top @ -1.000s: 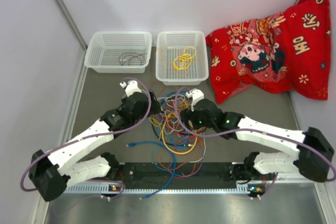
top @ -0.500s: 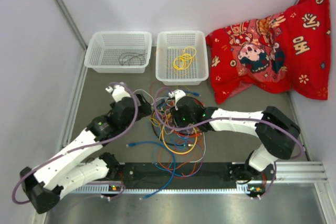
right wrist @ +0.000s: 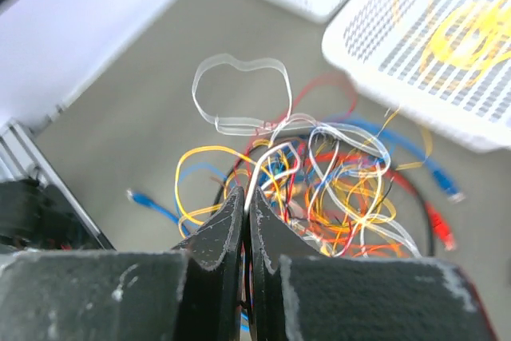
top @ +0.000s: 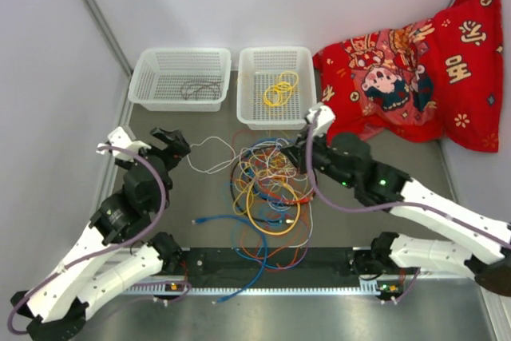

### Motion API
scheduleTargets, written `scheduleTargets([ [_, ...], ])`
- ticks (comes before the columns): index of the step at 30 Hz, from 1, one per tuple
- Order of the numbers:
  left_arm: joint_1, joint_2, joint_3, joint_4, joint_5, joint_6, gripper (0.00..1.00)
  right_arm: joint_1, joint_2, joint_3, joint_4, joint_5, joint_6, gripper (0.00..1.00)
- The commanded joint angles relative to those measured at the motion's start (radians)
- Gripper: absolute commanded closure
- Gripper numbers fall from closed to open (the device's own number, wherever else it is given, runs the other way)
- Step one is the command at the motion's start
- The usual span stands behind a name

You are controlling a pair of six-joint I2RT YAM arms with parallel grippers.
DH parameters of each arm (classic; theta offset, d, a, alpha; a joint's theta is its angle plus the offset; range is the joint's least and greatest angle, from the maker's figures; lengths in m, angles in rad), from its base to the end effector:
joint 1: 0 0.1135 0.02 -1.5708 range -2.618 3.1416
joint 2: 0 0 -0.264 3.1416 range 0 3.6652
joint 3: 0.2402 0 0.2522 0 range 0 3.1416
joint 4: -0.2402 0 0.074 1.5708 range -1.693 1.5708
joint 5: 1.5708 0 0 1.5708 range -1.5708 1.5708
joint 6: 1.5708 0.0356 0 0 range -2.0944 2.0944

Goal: Untangle the cables

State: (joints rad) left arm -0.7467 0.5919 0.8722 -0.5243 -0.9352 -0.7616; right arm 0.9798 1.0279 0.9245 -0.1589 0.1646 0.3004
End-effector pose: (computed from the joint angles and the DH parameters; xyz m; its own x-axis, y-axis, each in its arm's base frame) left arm 0.1017 -0.0551 0.3632 -0.0111 -0.5479 -0.8365 -0.2453 0.8124 -0.5289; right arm 0.1379 0.1951 0.3456 -0.3543 -0.0041 -0.9351 -0.6555 0.7143 0.2452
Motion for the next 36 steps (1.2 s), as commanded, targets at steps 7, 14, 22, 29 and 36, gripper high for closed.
scheduleTargets([
  [7, 0.001, 0.012, 0.044, 0.179, -0.128, 0.205, 0.05, 0.013, -0.163, 0.155, -0.226, 0.033, -0.038, 1.0],
  [14, 0.003, 0.144, 0.019, 0.184, 0.179, 0.167, 0.05, 0.013, -0.178, 0.244, -0.248, 0.013, -0.047, 1.0],
  [22, 0.003, 0.299, -0.078, 0.302, 0.599, 0.051, 0.09, 0.013, -0.219, 0.209, -0.243, 0.015, 0.002, 1.0],
  [29, 0.007, 0.411, -0.084, 0.417, 0.691, 0.03, 0.1, 0.013, -0.272, 0.203, -0.28, 0.01, 0.031, 1.0],
  [36, 0.061, 0.439, -0.059, 0.244, 0.613, -0.007, 0.13, 0.011, -0.334, 0.177, -0.31, 0.078, 0.036, 1.0],
])
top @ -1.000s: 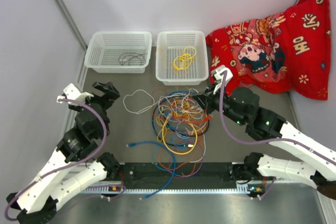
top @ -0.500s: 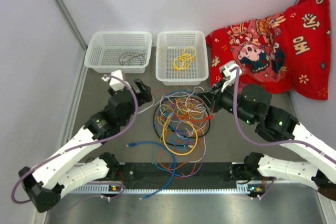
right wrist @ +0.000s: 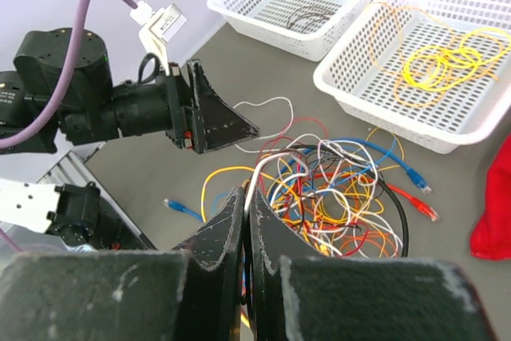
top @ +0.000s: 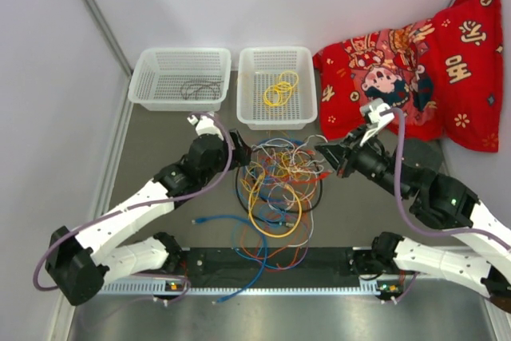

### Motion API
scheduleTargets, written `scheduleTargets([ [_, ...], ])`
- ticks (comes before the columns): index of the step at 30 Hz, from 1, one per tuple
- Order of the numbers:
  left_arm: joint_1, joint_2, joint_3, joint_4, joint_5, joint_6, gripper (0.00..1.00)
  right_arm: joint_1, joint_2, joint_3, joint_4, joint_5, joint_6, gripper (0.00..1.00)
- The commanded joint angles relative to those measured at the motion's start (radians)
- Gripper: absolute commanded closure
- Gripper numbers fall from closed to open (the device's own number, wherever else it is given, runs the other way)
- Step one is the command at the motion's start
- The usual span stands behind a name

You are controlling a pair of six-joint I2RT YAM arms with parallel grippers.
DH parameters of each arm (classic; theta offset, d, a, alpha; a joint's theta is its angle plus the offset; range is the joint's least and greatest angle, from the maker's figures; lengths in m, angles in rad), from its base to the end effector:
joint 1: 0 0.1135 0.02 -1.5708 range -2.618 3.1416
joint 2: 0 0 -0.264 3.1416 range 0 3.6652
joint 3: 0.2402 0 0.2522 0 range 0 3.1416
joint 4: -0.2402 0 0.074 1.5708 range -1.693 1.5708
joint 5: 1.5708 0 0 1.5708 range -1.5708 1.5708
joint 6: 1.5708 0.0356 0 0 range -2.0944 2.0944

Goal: Untangle the cables

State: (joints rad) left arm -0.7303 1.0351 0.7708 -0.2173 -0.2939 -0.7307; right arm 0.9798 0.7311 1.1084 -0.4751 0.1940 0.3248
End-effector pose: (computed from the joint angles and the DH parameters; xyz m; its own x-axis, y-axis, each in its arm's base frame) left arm 0.1806 -0.1479 0.2844 -0.5555 -0.3601 -0.7496 0.1028 0.8648 -0.4915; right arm 0.0823 0.1104 0.4252 -0.2775 0.1485 -0.9492 -0.6535 0.6950 0.2998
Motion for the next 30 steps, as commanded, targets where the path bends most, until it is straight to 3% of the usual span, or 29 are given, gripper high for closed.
scheduleTargets([
  [1, 0.055, -0.003, 0.038, -0.106, -0.022, -0.045, 0.14, 0.013, -0.042, -0.008, 0.004, 0.054, 0.011, 1.0],
  [6, 0.065, -0.038, -0.051, -0.132, 0.033, -0.09, 0.21, 0.013, -0.038, -0.03, 0.013, 0.053, 0.01, 1.0],
  [14, 0.065, 0.051, -0.229, 0.031, 0.145, -0.147, 0.25, 0.013, -0.016, -0.036, 0.029, 0.036, 0.02, 1.0],
  [21, 0.065, 0.236, -0.182, 0.059, 0.148, -0.116, 0.35, 0.013, -0.03, -0.012, -0.002, 0.047, 0.019, 1.0],
  [30, 0.065, 0.348, -0.12, 0.104, 0.122, -0.078, 0.61, 0.013, -0.05, -0.022, -0.02, 0.064, 0.026, 1.0],
])
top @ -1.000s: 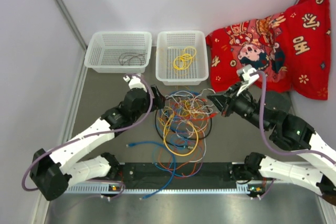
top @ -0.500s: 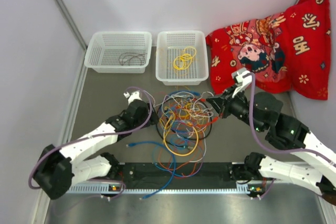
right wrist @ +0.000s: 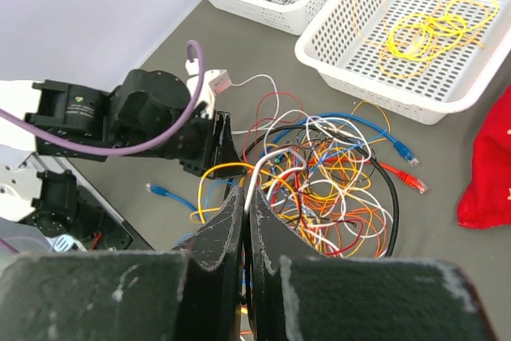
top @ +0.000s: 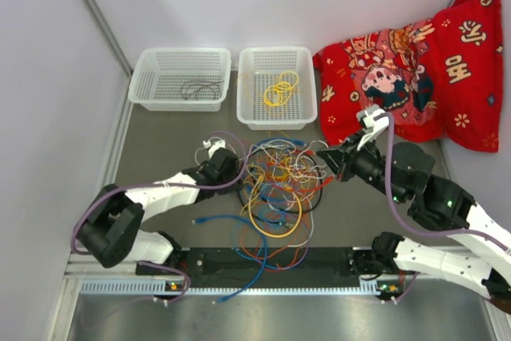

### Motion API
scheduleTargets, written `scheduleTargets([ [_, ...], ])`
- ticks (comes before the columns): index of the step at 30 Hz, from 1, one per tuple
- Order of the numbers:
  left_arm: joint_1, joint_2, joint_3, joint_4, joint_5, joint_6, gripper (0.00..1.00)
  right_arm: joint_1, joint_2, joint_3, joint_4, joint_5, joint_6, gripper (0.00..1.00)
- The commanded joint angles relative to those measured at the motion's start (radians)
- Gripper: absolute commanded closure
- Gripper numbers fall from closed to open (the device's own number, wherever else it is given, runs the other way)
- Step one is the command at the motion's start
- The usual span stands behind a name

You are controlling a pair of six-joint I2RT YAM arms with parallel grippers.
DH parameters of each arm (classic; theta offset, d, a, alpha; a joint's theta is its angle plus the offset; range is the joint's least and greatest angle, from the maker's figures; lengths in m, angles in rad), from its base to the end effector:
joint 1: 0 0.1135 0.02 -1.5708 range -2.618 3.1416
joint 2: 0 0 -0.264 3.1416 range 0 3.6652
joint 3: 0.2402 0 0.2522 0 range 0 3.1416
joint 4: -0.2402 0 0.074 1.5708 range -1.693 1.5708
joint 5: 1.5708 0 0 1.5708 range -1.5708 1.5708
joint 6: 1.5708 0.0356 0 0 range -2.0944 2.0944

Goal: Untangle the cables

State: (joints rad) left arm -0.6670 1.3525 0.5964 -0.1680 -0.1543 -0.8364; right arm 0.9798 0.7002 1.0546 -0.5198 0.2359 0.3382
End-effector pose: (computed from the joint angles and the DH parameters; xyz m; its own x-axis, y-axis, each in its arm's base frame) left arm 0.1982 -0.1491 0.1597 -0.8199 -0.2879 -0.4948 -0.1045 0.9251 -0.3650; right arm 0.0817 0.1068 0.4070 -0.3118 0.1143 -0.9432 -0.6100 0.7370 0.2910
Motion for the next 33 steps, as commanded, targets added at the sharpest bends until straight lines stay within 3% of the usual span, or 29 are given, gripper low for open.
scheduleTargets([
  [1, 0.001, 0.049, 0.06, 0.056, -0.019, 0.039, 0.63, 0.013, -0.021, 0.028, 0.024, 0.023, 0.013, 1.0],
  [3, 0.001, 0.082, 0.072, 0.059, -0.022, 0.059, 0.77, 0.011, -0.024, 0.027, 0.024, 0.022, 0.015, 1.0],
  [5, 0.001, 0.102, 0.082, 0.062, -0.013, 0.074, 1.0, 0.013, -0.027, 0.022, 0.026, 0.022, 0.018, 1.0],
  [8, 0.001, 0.088, 0.123, 0.003, -0.031, 0.103, 1.0, 0.011, -0.034, 0.019, 0.017, 0.031, 0.018, 1.0],
  [11, 0.003, -0.042, 0.192, -0.104, -0.125, 0.149, 1.0, 0.013, -0.05, -0.007, -0.003, 0.068, 0.022, 1.0],
  [15, 0.003, -0.269, 0.38, -0.197, -0.212, 0.262, 1.0, 0.011, -0.091, -0.117, 0.009, 0.123, 0.047, 1.0],
  [18, 0.003, -0.352, 0.523, -0.24, -0.267, 0.334, 1.0, 0.011, -0.096, -0.205, 0.02, 0.111, 0.077, 1.0],
  [26, 0.003, -0.394, 0.766, -0.294, -0.332, 0.433, 1.0, 0.013, -0.104, -0.358, 0.053, 0.033, 0.165, 0.99],
  [27, 0.001, -0.398, 0.79, -0.292, -0.33, 0.444, 1.0, 0.013, -0.1, -0.36, 0.046, 0.026, 0.168, 0.78],
  [30, 0.001, -0.404, 0.824, -0.281, -0.308, 0.46, 1.0, 0.013, -0.09, -0.334, 0.02, 0.032, 0.171, 0.38],
  [33, 0.003, -0.414, 0.839, -0.265, -0.275, 0.476, 1.0, 0.013, -0.094, -0.259, 0.014, 0.063, 0.144, 0.21],
])
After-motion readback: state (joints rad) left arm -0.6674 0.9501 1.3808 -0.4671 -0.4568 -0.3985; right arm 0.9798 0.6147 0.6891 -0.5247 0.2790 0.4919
